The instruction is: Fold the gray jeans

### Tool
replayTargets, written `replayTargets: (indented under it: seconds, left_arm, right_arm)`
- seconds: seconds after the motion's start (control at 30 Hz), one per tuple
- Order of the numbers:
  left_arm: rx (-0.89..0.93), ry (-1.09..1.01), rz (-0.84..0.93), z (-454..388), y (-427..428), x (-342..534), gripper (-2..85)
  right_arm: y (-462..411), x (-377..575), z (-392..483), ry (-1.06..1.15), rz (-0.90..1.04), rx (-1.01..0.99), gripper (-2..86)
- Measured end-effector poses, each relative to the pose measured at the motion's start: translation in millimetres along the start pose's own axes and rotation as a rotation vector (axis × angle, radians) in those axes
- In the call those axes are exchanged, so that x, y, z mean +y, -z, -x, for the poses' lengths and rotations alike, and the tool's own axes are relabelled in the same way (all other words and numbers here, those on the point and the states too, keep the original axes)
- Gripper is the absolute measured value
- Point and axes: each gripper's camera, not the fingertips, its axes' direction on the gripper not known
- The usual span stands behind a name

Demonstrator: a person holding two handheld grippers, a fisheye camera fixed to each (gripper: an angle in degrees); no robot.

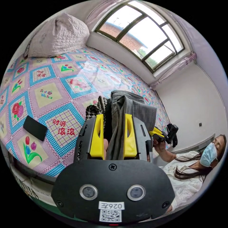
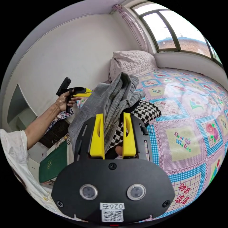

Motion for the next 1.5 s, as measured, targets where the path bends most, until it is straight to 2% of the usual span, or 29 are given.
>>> replayTargets:
  seconds: [0.07,0.13,0.27,0.43,0.53,0.67,0.83,0.93,1.0,1.07,1.13,1.3,1.43,1.5]
  left_arm:
    - [-0.034,-0.056,-0.117,-23.2,21.4,15.3,8.1]
    - [-0.012,-0.185,-0.258,-61.6,26.2,33.4,0.7]
    - [-0.065,-0.293,-0.200,-85.2,-17.5,16.5,-0.7]
    - [-0.092,-0.156,-0.004,-17.5,-99.5,-23.9,-1.0]
    - [0.001,-0.095,-0.007,11.1,-115.7,-26.6,-1.0]
    - [-0.014,-0.120,0.018,16.3,-122.2,-26.5,-1.0]
    - [0.113,-0.045,-0.061,48.0,-130.0,-4.6,-1.0]
    - [0.188,0.024,-0.110,65.9,-139.4,9.8,-1.0]
    - [0.246,0.053,-0.137,73.1,-143.1,18.4,-1.0]
    - [0.230,0.042,-0.210,69.6,-138.5,31.1,-1.0]
    - [0.106,-0.047,-0.308,45.4,-124.2,54.5,-1.0]
    - [-0.023,-0.207,-0.416,-30.6,-116.6,120.9,-1.0]
    - [-0.175,-0.327,-0.471,-114.7,-149.7,185.7,-1.0]
    - [-0.193,-0.398,-0.485,-154.2,-175.9,210.6,-1.0]
  right_arm:
    - [28.6,14.1,11.8,0.045,-0.081,0.072,7.1]
    - [47.7,21.6,27.9,0.093,-0.169,0.119,5.6]
    - [42.9,11.6,75.6,0.306,-0.275,0.116,2.2]
    - [-34.2,-6.6,49.9,0.310,-0.114,0.200,-0.6]
    - [-59.0,-0.6,22.8,0.326,-0.081,0.185,-0.8]
    - [-42.5,-9.2,28.4,0.280,-0.069,0.154,-0.9]
    - [-1.8,14.7,82.5,0.311,-0.188,0.040,-0.9]
    - [-29.9,38.2,110.7,0.366,-0.061,0.046,-0.9]
    - [-49.7,48.7,101.6,0.286,0.004,0.112,-0.9]
    - [-35.7,47.7,81.2,0.143,-0.008,-0.023,-0.9]
    - [-16.6,46.3,79.1,0.104,-0.024,-0.043,-0.9]
    - [58.9,68.1,101.7,0.130,-0.127,0.105,-0.9]
    - [130.4,109.3,117.2,0.096,-0.191,0.255,-0.9]
    - [162.3,133.9,123.2,0.061,-0.211,0.336,-0.9]
